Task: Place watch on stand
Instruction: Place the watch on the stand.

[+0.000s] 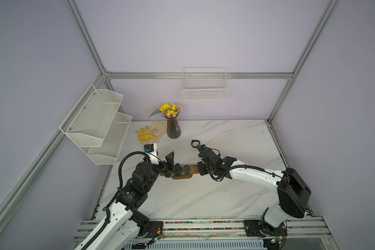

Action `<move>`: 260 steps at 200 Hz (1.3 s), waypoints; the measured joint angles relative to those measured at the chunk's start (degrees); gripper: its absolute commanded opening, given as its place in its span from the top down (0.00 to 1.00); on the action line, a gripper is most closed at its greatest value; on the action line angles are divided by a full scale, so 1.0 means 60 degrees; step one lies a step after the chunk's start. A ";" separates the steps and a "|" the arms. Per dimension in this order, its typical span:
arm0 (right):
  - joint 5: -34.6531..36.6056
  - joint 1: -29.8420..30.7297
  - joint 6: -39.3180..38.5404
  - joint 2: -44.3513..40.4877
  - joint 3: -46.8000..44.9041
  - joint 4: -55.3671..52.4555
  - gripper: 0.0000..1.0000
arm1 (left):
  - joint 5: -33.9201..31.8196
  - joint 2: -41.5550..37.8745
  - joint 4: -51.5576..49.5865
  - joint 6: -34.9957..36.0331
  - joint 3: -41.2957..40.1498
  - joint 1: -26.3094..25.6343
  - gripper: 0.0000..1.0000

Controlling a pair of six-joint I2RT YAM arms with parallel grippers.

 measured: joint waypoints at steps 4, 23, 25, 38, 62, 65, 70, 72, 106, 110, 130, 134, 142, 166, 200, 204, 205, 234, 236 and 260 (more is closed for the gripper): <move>0.0007 0.0018 0.0000 0.0000 0.0018 -0.0022 0.62 | 0.0000 0.0000 -0.0004 -0.0004 0.0000 0.0000 0.10; 0.0084 0.0106 0.0000 0.0004 0.0124 -0.0095 0.62 | 0.0000 0.0000 0.0000 -0.0004 0.0000 0.0000 0.10; 0.0102 0.0117 0.0000 0.0007 0.0138 -0.0102 0.62 | 0.0000 0.0000 0.0000 0.0000 0.0000 0.0000 0.10; 0.0189 0.0197 0.0000 0.0062 0.0237 -0.0164 0.62 | 0.0000 0.0000 0.0000 0.0000 0.0000 0.0000 0.09; 0.0317 0.0350 0.0007 0.0259 0.0426 -0.0310 0.62 | 0.0000 0.0000 0.0000 0.0000 0.0000 0.0000 0.09; 0.0324 0.0364 0.0007 0.0280 0.0437 -0.0324 0.62 | 0.0000 0.0000 0.0000 0.0000 0.0000 0.0000 0.09; 0.0335 0.0379 0.0018 0.0310 0.0459 -0.0353 0.62 | 0.0000 0.0000 0.0000 -0.0004 0.0000 0.0000 0.09; 0.0339 0.0390 0.0029 0.0321 0.0474 -0.0364 0.62 | 0.0000 0.0000 0.0000 -0.0004 0.0000 0.0000 0.09; 0.0415 0.0466 0.0113 0.0506 0.0641 -0.0503 0.62 | 0.0000 -0.0007 -0.0004 -0.0004 0.0000 0.0000 0.09; 0.0426 0.0474 0.0117 0.0510 0.0652 -0.0517 0.61 | 0.0000 -0.0011 -0.0004 0.0000 0.0000 0.0000 0.09; 0.0474 0.0528 0.0153 0.0510 0.0729 -0.0568 0.61 | 0.0000 -0.0033 -0.0004 -0.0004 0.0000 0.0000 0.09; 0.0481 0.0539 0.0157 0.0510 0.0743 -0.0572 0.61 | 0.0000 -0.0036 -0.0004 0.0000 0.0000 0.0000 0.09; 0.0499 0.0572 0.0175 0.0525 0.0787 -0.0597 0.61 | 0.0000 -0.0044 -0.0004 0.0000 0.0000 0.0000 0.09; 0.0554 0.0659 0.0211 0.0714 0.0998 -0.0637 0.61 | 0.0000 -0.0044 -0.0004 0.0000 0.0000 0.0000 0.09; 0.0736 0.0849 0.0255 0.1064 0.1300 -0.0678 0.61 | 0.0000 -0.0025 0.0004 0.0000 0.0000 0.0018 0.09; 0.0736 0.0867 0.0259 0.1082 0.1315 -0.0692 0.61 | 0.0000 -0.0022 0.0000 0.0000 0.0000 0.0018 0.09; 0.0739 0.0871 0.0259 0.1086 0.1315 -0.0692 0.60 | 0.0000 -0.0022 0.0000 0.0000 0.0000 0.0018 0.09; 0.0798 0.0947 0.0306 0.1107 0.1330 -0.0758 0.58 | 0.0000 -0.0025 0.0004 0.0000 0.0000 0.0018 0.09; 0.0801 0.0947 0.0313 0.1107 0.1330 -0.0765 0.58 | -0.0004 -0.0025 0.0004 0.0000 0.0000 0.0018 0.09; 0.0860 0.0954 0.0335 0.1107 0.1330 -0.0827 0.54 | 0.0000 -0.0029 0.0004 0.0000 0.0000 0.0018 0.09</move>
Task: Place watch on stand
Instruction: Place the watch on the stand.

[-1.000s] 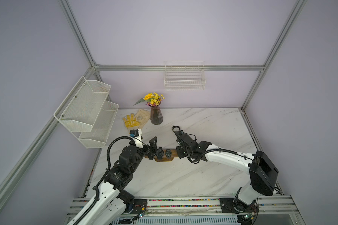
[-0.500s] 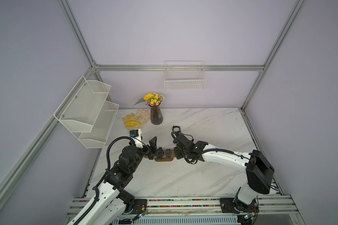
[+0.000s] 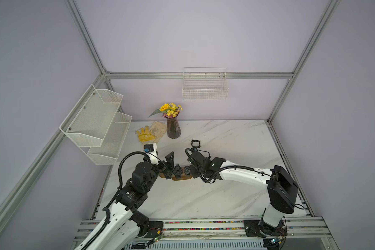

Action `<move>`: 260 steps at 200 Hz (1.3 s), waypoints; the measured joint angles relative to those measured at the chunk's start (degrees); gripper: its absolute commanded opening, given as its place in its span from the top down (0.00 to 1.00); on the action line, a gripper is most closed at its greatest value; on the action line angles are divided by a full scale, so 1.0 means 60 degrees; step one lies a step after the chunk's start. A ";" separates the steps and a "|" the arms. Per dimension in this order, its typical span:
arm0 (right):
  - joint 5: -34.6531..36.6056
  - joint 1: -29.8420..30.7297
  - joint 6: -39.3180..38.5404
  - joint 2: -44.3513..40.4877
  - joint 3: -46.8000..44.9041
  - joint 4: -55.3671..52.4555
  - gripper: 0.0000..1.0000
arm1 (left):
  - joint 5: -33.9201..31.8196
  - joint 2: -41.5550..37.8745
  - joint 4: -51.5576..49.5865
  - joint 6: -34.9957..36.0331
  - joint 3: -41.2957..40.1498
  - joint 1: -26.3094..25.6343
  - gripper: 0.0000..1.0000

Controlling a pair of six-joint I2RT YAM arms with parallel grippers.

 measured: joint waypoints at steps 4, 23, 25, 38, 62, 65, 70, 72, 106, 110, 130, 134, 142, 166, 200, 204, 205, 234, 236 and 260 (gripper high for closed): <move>0.0011 0.0000 0.0011 0.0000 0.0000 -0.0007 0.53 | 0.0000 -0.0004 -0.0004 0.0000 0.0000 0.0000 0.09; 0.0051 0.0000 0.0036 0.0000 0.0000 -0.0025 0.50 | -0.0004 -0.0033 -0.0004 0.0000 0.0000 0.0000 0.09; 0.0051 0.0000 0.0040 0.0000 0.0000 -0.0025 0.50 | -0.0004 -0.0036 -0.0004 0.0000 0.0000 0.0000 0.09; 0.0062 0.0000 0.0066 0.0000 0.0000 -0.0033 0.47 | -0.0004 -0.0055 -0.0004 0.0000 0.0000 0.0000 0.09; 0.0066 0.0000 0.0098 0.0000 0.0000 -0.0044 0.45 | -0.0004 -0.0076 -0.0004 0.0004 0.0000 0.0000 0.08; 0.0066 0.0000 0.0098 0.0000 0.0000 -0.0040 0.45 | -0.0004 -0.0076 -0.0007 0.0004 0.0000 0.0000 0.08; 0.0066 0.0000 0.0098 0.0000 0.0000 -0.0040 0.45 | -0.0004 -0.0080 -0.0007 0.0004 0.0000 0.0000 0.08; 0.0066 0.0000 0.0098 0.0000 0.0000 -0.0040 0.44 | -0.0007 -0.0080 -0.0007 0.0004 0.0000 0.0000 0.08; 0.0066 0.0000 0.0120 0.0000 0.0000 -0.0040 0.44 | -0.0011 -0.0087 -0.0007 0.0004 0.0000 0.0000 0.08; 0.0066 0.0000 0.0131 -0.0004 0.0000 -0.0040 0.44 | -0.0011 -0.0087 -0.0007 0.0004 0.0000 0.0000 0.08; 0.0058 0.0000 0.0182 -0.0029 -0.0004 -0.0051 0.43 | -0.0011 -0.0087 -0.0007 0.0004 0.0000 0.0000 0.08; 0.0051 0.0000 0.0186 -0.0040 -0.0004 -0.0058 0.42 | -0.0011 -0.0087 -0.0007 0.0004 0.0000 0.0000 0.08; 0.0055 0.0000 0.0208 -0.0080 -0.0011 -0.0080 0.42 | -0.0011 -0.0087 -0.0007 0.0004 0.0000 0.0000 0.08; -0.0004 0.0000 0.0240 -0.0295 -0.0051 -0.0120 0.42 | -0.0011 -0.0087 -0.0007 0.0004 0.0000 0.0000 0.07; -0.0182 -0.0026 0.0244 -0.0678 -0.0127 -0.0117 0.42 | -0.0007 -0.0087 -0.0007 0.0004 0.0000 0.0000 0.07; -0.0186 -0.0036 0.0244 -0.0688 -0.0131 -0.0117 0.42 | -0.0011 -0.0087 -0.0007 0.0004 0.0000 0.0000 0.07; -0.0186 -0.0044 0.0248 -0.0692 -0.0131 -0.0117 0.42 | -0.0007 -0.0087 -0.0011 0.0004 0.0000 0.0000 0.07; -0.0277 -0.0120 0.0280 -0.0692 -0.0244 -0.0091 0.47 | -0.0007 -0.0095 -0.0011 0.0004 0.0000 0.0000 0.07; -0.0284 -0.0127 0.0277 -0.0688 -0.0255 -0.0095 0.47 | -0.0007 -0.0095 -0.0015 0.0004 0.0000 0.0000 0.07; -0.0324 -0.0164 0.0331 -0.0659 -0.0288 -0.0106 0.50 | -0.0004 -0.0113 -0.0015 0.0004 0.0000 0.0000 0.07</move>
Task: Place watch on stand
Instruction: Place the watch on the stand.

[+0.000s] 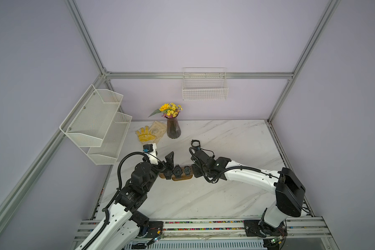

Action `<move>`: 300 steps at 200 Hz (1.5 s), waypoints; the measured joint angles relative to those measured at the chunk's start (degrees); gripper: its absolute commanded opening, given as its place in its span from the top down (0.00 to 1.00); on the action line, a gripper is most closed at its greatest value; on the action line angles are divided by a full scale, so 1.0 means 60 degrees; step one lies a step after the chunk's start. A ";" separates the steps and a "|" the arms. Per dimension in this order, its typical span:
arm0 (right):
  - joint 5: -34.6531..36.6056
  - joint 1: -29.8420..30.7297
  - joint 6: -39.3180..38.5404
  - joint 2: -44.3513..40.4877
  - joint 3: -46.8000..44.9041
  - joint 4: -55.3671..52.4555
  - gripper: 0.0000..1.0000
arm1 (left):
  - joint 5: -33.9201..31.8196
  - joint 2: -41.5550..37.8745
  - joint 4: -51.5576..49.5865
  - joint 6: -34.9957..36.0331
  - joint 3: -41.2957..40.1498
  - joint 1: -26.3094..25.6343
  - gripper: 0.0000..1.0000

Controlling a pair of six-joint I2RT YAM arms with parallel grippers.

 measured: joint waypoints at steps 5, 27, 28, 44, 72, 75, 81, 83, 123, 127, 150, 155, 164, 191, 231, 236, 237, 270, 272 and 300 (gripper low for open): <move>-0.0004 0.0000 0.0000 0.0022 0.0000 0.0004 0.50 | 0.0000 -0.0004 0.0000 0.0000 0.0000 0.0000 0.07; -0.0117 -0.0007 0.0004 0.0127 -0.0022 0.0047 0.53 | 0.0000 -0.0004 0.0000 0.0000 0.0000 0.0000 0.07; -0.0124 -0.0007 -0.0004 0.0131 -0.0022 0.0051 0.53 | 0.0000 -0.0004 0.0000 0.0000 0.0000 0.0000 0.07; -0.0237 -0.0007 -0.0022 0.0222 -0.0044 0.0102 0.54 | 0.0000 0.0000 0.0000 0.0000 0.0000 0.0000 0.07; -0.0372 -0.0004 -0.0025 0.0382 -0.0051 0.0120 0.55 | 0.0000 0.0000 0.0004 0.0000 0.0000 0.0000 0.07; -0.0382 -0.0004 -0.0025 0.0386 -0.0051 0.0135 0.55 | 0.0000 -0.0004 0.0004 0.0000 0.0000 0.0000 0.07; -0.0412 -0.0007 -0.0022 0.0386 -0.0051 0.0164 0.55 | 0.0000 -0.0004 0.0004 0.0000 0.0000 0.0000 0.06; -0.0426 -0.0007 -0.0025 0.0386 -0.0051 0.0175 0.56 | 0.0000 -0.0004 0.0004 0.0000 0.0000 0.0000 0.06; -0.0528 -0.0007 -0.0025 0.0412 -0.0051 0.0310 0.56 | 0.0000 0.0000 0.0004 0.0000 0.0000 0.0000 0.06; -0.0539 -0.0007 -0.0025 0.0412 -0.0051 0.0317 0.56 | 0.0000 -0.0004 0.0004 0.0000 0.0000 0.0000 0.06; -0.0572 -0.0007 -0.0022 0.0419 -0.0051 0.0317 0.53 | 0.0000 -0.0004 0.0000 0.0000 0.0000 0.0000 0.06; -0.0568 -0.0007 -0.0029 0.0419 -0.0051 0.0313 0.52 | 0.0000 -0.0007 0.0000 0.0000 0.0000 0.0000 0.06; -0.0550 -0.0004 -0.0011 0.0419 -0.0051 0.0313 0.51 | 0.0000 -0.0011 0.0004 0.0000 0.0000 0.0000 0.06; -0.0433 -0.0007 -0.0022 0.0419 -0.0051 0.0313 0.49 | 0.0000 -0.0015 0.0000 0.0000 0.0000 0.0000 0.06; -0.0171 -0.0007 -0.0025 0.0408 -0.0051 0.0310 0.47 | 0.0004 -0.0011 0.0004 0.0000 0.0000 0.0000 0.06; -0.0149 -0.0007 -0.0025 0.0408 -0.0051 0.0310 0.47 | 0.0004 -0.0011 0.0004 0.0000 0.0000 0.0000 0.06; -0.0142 -0.0007 -0.0025 0.0408 -0.0051 0.0310 0.47 | 0.0004 -0.0011 0.0004 0.0000 0.0000 0.0000 0.06; 0.0000 -0.0033 -0.0025 0.0408 -0.0011 0.0302 0.45 | 0.0007 -0.0011 0.0004 0.0000 0.0000 0.0000 0.06; 0.0004 -0.0047 -0.0029 0.0408 -0.0004 0.0299 0.45 | 0.0007 -0.0011 0.0004 0.0000 0.0000 0.0000 0.06; 0.0000 -0.0182 -0.0055 0.0484 0.0226 0.0291 0.43 | 0.0011 -0.0011 0.0004 0.0000 0.0000 0.0000 0.06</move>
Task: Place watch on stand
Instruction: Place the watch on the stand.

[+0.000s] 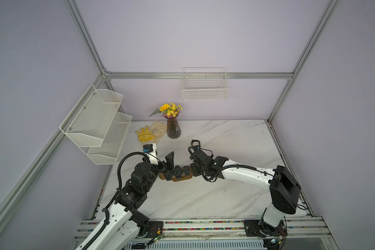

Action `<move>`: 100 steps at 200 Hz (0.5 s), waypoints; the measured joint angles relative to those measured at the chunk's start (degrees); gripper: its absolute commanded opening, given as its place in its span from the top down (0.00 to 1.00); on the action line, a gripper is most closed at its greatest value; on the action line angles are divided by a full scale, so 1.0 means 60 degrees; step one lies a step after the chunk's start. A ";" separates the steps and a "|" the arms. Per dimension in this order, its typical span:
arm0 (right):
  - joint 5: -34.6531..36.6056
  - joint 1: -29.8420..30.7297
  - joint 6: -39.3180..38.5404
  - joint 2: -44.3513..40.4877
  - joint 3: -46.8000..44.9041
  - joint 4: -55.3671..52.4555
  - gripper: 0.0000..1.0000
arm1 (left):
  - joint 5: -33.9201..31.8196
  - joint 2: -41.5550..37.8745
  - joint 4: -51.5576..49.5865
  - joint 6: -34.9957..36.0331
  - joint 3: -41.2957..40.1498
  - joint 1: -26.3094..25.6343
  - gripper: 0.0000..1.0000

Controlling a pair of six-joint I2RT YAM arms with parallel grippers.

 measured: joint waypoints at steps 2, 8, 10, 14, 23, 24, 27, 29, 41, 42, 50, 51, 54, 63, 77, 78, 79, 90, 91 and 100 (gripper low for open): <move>0.0000 -0.0004 -0.0015 0.0011 0.0018 0.0004 0.43 | 0.0000 0.0000 0.0000 0.0000 0.0000 0.0000 0.06; -0.0007 -0.0022 -0.0033 0.0029 0.0058 0.0007 0.43 | 0.0000 0.0000 0.0000 0.0000 0.0000 0.0000 0.06; -0.0015 -0.0033 -0.0051 0.0033 0.0066 0.0011 0.43 | 0.0000 0.0000 0.0000 0.0000 0.0000 0.0000 0.06; -0.0022 -0.0044 -0.0058 0.0040 0.0080 0.0018 0.42 | 0.0000 0.0000 0.0000 0.0000 0.0000 0.0000 0.06; -0.0029 -0.0062 -0.0117 0.0051 0.0091 0.0018 0.43 | 0.0000 0.0000 0.0000 0.0000 0.0000 0.0000 0.06; -0.0029 -0.0066 -0.0117 0.0051 0.0091 0.0018 0.43 | 0.0000 0.0000 0.0000 0.0000 0.0000 0.0000 0.06; -0.0033 -0.0069 -0.0117 0.0058 0.0095 0.0018 0.43 | 0.0004 0.0000 0.0000 0.0000 0.0000 0.0000 0.06; -0.0040 -0.0069 -0.0135 0.0062 0.0095 0.0018 0.44 | 0.0000 0.0000 0.0000 0.0000 0.0000 0.0000 0.06; -0.0098 -0.0069 -0.0160 0.0098 0.0098 0.0022 0.46 | 0.0004 0.0000 0.0000 0.0000 0.0000 0.0000 0.06; -0.0106 -0.0069 -0.0157 0.0102 0.0098 0.0022 0.46 | 0.0000 0.0000 0.0000 0.0004 0.0000 0.0000 0.06; -0.0168 -0.0069 -0.0186 0.0146 0.0098 0.0033 0.48 | 0.0000 0.0004 0.0000 0.0000 0.0000 0.0000 0.06; -0.0175 -0.0069 -0.0193 0.0149 0.0098 0.0029 0.48 | 0.0000 0.0004 0.0000 0.0000 0.0000 0.0000 0.06; -0.0197 -0.0069 -0.0182 0.0168 0.0098 0.0036 0.49 | 0.0000 0.0004 0.0000 0.0000 0.0000 0.0000 0.06; -0.0248 -0.0069 -0.0193 0.0204 0.0109 0.0069 0.50 | 0.0000 0.0004 0.0000 0.0000 0.0000 0.0000 0.06; -0.0331 -0.0069 -0.0200 0.0280 0.0215 0.0069 0.52 | 0.0000 0.0004 0.0000 0.0004 0.0000 0.0000 0.06; -0.0357 -0.0069 -0.0222 0.0295 0.0229 0.0069 0.52 | 0.0004 0.0004 0.0000 0.0004 0.0000 0.0000 0.06; -0.0364 -0.0069 -0.0229 0.0299 0.0233 0.0069 0.52 | 0.0000 0.0004 0.0000 0.0000 0.0000 0.0000 0.06; -0.0419 -0.0069 -0.0226 0.0375 0.0324 0.0091 0.52 | 0.0000 0.0004 0.0000 0.0004 0.0000 0.0000 0.06; -0.0419 -0.0069 -0.0229 0.0386 0.0339 0.0091 0.52 | 0.0000 0.0004 0.0000 0.0000 0.0000 0.0000 0.06; -0.0455 -0.0069 -0.0240 0.0455 0.0426 0.0095 0.52 | 0.0000 0.0004 0.0000 0.0004 0.0000 0.0000 0.06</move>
